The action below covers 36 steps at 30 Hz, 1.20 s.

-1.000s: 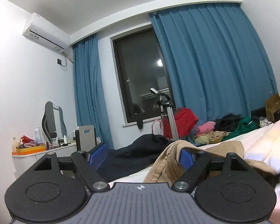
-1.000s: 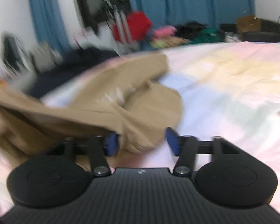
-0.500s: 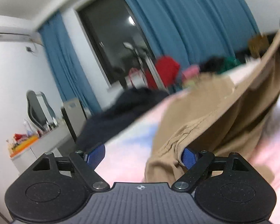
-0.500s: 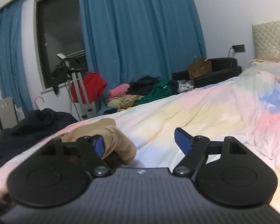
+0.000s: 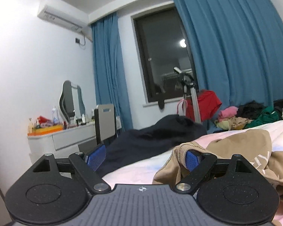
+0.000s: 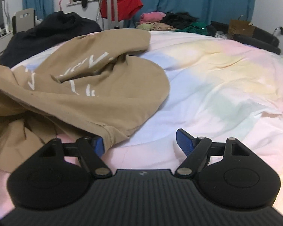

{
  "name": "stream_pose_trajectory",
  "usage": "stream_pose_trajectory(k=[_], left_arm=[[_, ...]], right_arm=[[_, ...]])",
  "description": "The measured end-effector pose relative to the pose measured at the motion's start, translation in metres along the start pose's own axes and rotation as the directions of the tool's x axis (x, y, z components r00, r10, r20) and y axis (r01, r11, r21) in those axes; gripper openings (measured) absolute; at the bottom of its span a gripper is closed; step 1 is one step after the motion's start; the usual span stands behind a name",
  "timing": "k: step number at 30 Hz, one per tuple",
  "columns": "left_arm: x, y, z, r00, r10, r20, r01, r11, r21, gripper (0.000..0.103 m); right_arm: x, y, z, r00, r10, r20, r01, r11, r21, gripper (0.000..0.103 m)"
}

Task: Fold clothes
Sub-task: 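Raise the t-shirt high with both grippers holding the shoulders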

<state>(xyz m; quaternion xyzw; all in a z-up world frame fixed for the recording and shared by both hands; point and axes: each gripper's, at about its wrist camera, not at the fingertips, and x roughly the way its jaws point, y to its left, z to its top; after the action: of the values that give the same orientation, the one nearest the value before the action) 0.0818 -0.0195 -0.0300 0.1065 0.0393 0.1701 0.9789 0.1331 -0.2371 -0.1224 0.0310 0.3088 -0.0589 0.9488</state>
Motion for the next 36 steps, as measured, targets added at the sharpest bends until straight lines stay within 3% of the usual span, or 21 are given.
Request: stream_pose_trajectory(k=[3, 5, 8, 13, 17, 20, 28, 31, 36], left_arm=[[-0.014, 0.003, 0.001, 1.000, -0.012, 0.007, 0.012, 1.000, -0.015, 0.091], [-0.030, 0.006, 0.000, 1.000, -0.023, 0.005, 0.024, 0.998, -0.053, 0.094], [-0.053, 0.019, 0.010, 1.000, -0.003, 0.031, 0.007, 0.990, -0.141, 0.094], [-0.076, 0.049, 0.057, 0.990, 0.025, 0.136, 0.011, 0.967, -0.255, 0.094], [-0.078, 0.077, 0.128, 0.981, 0.036, 0.193, 0.027, 0.949, -0.313, 0.094], [-0.076, 0.101, 0.200, 0.968, 0.030, 0.248, 0.061, 0.934, -0.352, 0.094], [-0.114, 0.162, 0.376, 0.895, 0.016, 0.447, 0.144, 0.936, -0.320, 0.098], [-0.129, 0.176, 0.417, 0.894, -0.018, 0.448, 0.166, 0.941, -0.294, 0.099], [-0.139, 0.184, 0.446, 0.917, -0.130, 0.378, 0.237, 0.938, -0.253, 0.099]], right_arm=[[-0.020, -0.018, 0.004, 0.992, -0.067, 0.104, 0.054, 0.992, 0.117, 0.077], [-0.041, -0.030, 0.006, 0.974, -0.097, 0.205, 0.053, 0.976, 0.212, 0.078], [-0.074, -0.042, 0.010, 0.952, -0.092, 0.291, 0.000, 0.953, 0.303, 0.078], [-0.141, -0.038, 0.042, 0.891, -0.094, 0.445, -0.065, 0.942, 0.329, 0.079], [-0.203, -0.038, 0.102, 0.826, -0.048, 0.562, -0.137, 0.950, 0.282, 0.079], [-0.252, -0.039, 0.154, 0.771, -0.027, 0.636, -0.159, 0.959, 0.234, 0.079], [-0.404, -0.052, 0.265, 0.629, 0.021, 0.777, -0.180, 0.977, 0.119, 0.079], [-0.448, -0.059, 0.289, 0.619, 0.024, 0.785, -0.154, 0.984, 0.091, 0.079], [-0.468, -0.076, 0.304, 0.665, 0.040, 0.746, -0.146, 0.986, 0.078, 0.079]])
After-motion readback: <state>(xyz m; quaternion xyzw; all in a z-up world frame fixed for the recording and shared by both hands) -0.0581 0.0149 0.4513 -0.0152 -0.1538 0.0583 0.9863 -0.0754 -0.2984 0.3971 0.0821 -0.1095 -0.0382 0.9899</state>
